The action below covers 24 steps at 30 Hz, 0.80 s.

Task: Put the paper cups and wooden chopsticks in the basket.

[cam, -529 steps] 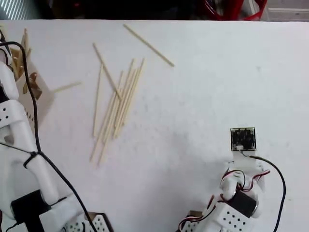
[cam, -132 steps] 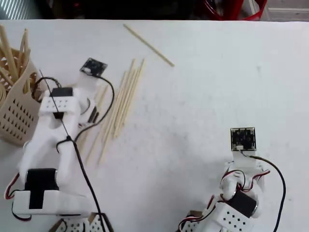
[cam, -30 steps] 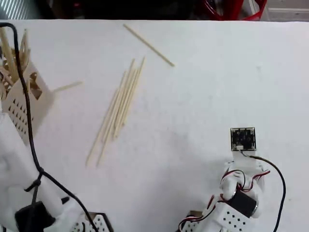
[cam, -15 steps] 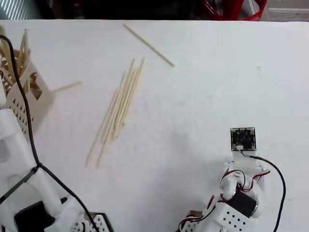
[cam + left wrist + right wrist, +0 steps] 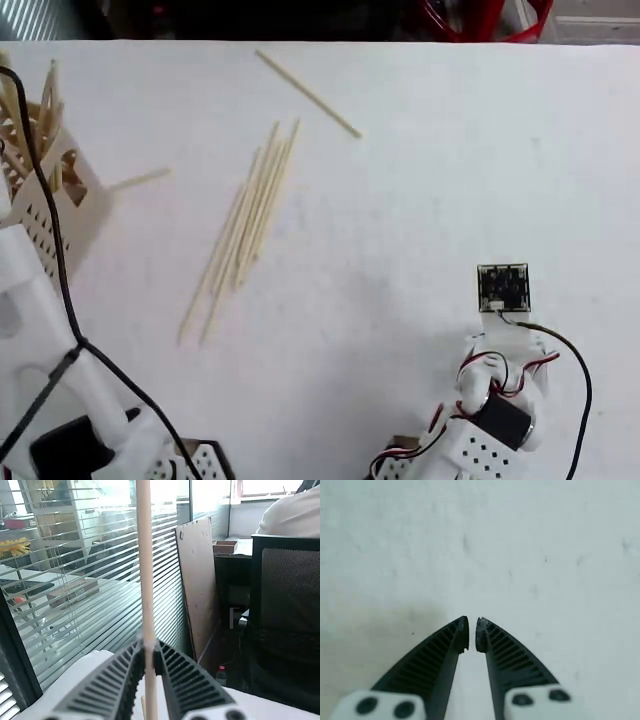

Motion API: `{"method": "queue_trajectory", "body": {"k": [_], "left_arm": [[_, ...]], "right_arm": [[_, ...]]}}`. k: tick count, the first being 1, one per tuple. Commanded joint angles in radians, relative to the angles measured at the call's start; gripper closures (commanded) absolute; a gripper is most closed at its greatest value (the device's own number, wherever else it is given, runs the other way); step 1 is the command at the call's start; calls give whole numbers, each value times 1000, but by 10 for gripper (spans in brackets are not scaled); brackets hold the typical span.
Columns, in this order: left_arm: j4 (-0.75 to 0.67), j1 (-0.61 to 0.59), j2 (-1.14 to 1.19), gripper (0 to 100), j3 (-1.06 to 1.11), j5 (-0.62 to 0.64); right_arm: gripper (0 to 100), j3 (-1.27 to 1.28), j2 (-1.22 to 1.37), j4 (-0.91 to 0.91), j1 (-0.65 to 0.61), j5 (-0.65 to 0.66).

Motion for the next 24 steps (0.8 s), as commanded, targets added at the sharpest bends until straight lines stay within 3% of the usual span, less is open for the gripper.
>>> {"method": "queue_trajectory", "body": {"k": [1, 16, 21, 24], "left_arm": [[6, 22, -16, 977, -91, 20], [-253, 28, -13, 972, 265, 11], [-258, 27, -19, 969, 281, 11], [-258, 27, -25, 916, 281, 9]], "right_arm": [[954, 9, -2, 4, 8, -2], [954, 9, -2, 4, 8, -2], [954, 9, -2, 4, 8, -2], [954, 9, -2, 4, 8, -2]]}}
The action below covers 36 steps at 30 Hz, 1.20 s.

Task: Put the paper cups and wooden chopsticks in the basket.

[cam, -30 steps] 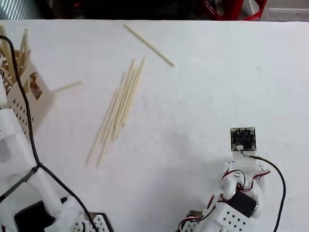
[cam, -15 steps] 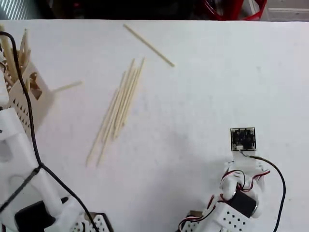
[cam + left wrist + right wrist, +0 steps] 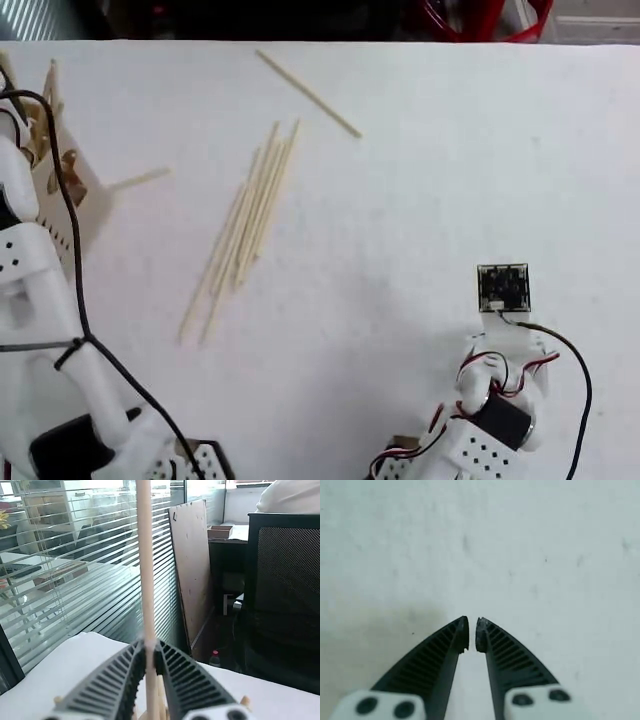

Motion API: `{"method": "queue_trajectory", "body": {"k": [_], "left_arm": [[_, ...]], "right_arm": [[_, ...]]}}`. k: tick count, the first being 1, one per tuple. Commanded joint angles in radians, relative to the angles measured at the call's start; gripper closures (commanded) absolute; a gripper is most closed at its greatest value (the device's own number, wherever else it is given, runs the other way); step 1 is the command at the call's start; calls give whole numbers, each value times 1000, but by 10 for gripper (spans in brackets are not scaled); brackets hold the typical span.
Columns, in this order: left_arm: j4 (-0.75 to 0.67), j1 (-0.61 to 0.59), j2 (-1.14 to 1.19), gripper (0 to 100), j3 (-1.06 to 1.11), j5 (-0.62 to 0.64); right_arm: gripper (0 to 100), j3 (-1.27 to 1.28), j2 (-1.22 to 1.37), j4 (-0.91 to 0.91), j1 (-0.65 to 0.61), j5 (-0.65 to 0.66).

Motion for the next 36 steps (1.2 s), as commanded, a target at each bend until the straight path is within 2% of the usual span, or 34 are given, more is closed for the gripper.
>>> {"method": "queue_trajectory", "body": {"k": [1, 7, 10, 12, 14, 19, 22, 25, 28, 30, 36], "left_arm": [[-26, 8, -27, 900, -8, -3], [-20, -16, -28, 888, -11, -23], [61, -36, -28, 888, -83, -17], [201, -36, -30, 888, -176, -18], [400, -27, -47, 888, -288, -17], [836, 117, -113, 884, -496, -66], [965, 240, -133, 886, -526, -143], [1071, 344, -119, 886, -511, -158], [1074, 438, -59, 884, -388, -163], [1008, 492, 12, 883, -258, -163], [582, 608, 268, 883, 83, -160]], "right_arm": [[954, 9, -2, 4, 8, -2], [954, 9, -2, 4, 8, -2], [954, 9, -2, 4, 8, -2], [954, 9, -2, 4, 8, -2], [954, 9, -2, 4, 8, -2], [954, 9, -2, 4, 8, -2], [954, 9, -2, 4, 8, -2], [954, 9, -2, 4, 8, -2], [954, 9, -2, 4, 8, -2], [954, 9, -2, 4, 8, -2], [954, 9, -2, 4, 8, -2]]}}
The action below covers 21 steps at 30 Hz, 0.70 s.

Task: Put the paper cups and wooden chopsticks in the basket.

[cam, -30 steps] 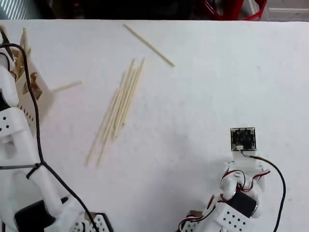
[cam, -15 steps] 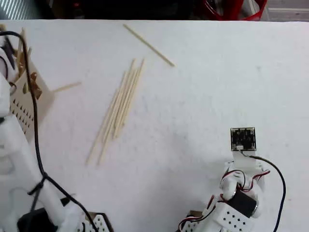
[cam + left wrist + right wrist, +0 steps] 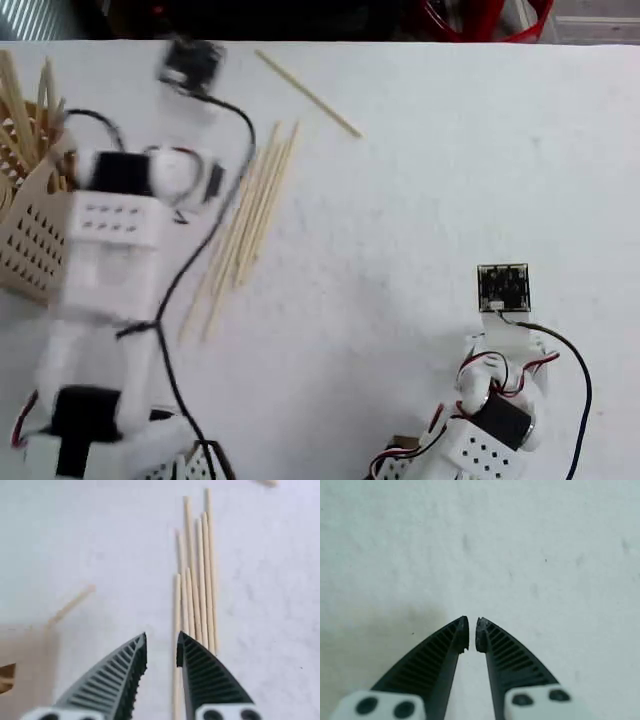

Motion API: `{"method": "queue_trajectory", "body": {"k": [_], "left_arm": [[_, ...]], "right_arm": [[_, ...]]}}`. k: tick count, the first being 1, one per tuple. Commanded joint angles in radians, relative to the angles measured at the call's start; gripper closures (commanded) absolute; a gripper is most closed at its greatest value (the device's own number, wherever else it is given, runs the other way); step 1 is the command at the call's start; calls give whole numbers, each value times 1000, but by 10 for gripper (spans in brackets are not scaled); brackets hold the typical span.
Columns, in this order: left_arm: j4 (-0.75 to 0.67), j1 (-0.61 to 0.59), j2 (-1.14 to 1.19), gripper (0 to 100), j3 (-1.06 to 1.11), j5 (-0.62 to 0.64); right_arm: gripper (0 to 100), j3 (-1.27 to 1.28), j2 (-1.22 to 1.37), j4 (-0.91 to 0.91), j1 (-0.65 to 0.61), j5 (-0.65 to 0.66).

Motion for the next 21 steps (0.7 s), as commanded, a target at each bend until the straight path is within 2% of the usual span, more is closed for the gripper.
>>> {"method": "queue_trajectory", "body": {"k": [1, 8, 13, 16, 21], "left_arm": [[-321, 65, 173, 883, 186, -9], [-394, 47, 394, 883, 186, -44], [-350, -15, 478, 867, 84, -43], [-350, -22, 519, 835, 57, -43], [-348, -16, 542, 836, 43, -43]], "right_arm": [[954, 9, -2, 4, 8, -3], [954, 9, -2, 4, 8, -3], [954, 9, -2, 4, 8, -3], [954, 9, -2, 4, 8, -3], [954, 9, -2, 4, 8, -3]]}}
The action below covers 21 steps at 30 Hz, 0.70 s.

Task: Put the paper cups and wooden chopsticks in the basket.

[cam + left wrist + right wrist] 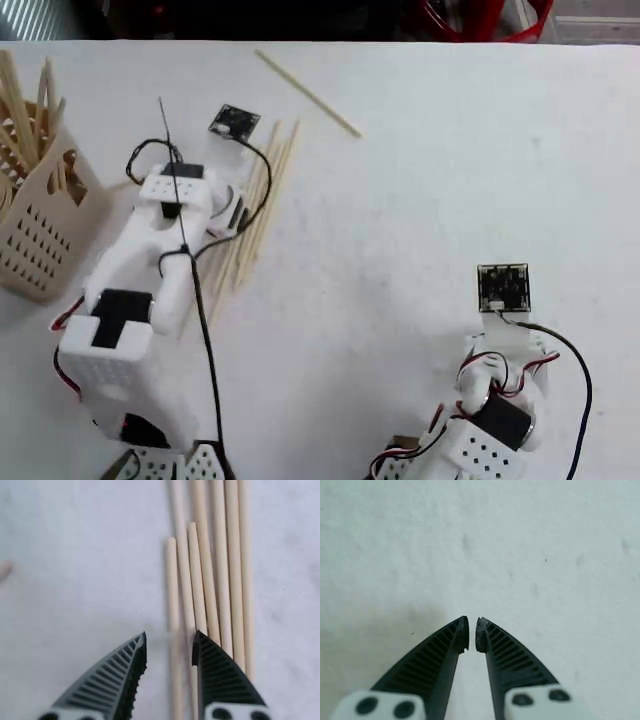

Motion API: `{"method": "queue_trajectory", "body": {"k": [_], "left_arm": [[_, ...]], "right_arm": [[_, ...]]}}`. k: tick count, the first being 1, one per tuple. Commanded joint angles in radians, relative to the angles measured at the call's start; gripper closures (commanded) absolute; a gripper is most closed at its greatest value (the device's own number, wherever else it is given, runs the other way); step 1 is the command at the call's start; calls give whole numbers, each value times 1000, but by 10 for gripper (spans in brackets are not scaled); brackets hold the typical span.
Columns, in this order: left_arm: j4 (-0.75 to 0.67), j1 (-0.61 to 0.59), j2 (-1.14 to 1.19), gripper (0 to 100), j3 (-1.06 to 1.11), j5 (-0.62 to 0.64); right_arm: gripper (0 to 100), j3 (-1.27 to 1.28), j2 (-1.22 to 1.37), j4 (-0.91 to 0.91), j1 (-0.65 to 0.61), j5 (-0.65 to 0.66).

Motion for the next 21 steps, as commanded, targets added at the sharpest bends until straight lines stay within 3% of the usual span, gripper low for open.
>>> {"method": "queue_trajectory", "body": {"k": [1, 11, 21], "left_arm": [[12, -4, -2, 836, -51, -8], [26, -4, 58, 862, -87, 6], [295, -13, 252, 873, -374, 41]], "right_arm": [[954, 9, -2, 4, 8, -3], [954, 9, -1, 5, 8, -3], [954, 9, -1, 5, 10, -3]]}}
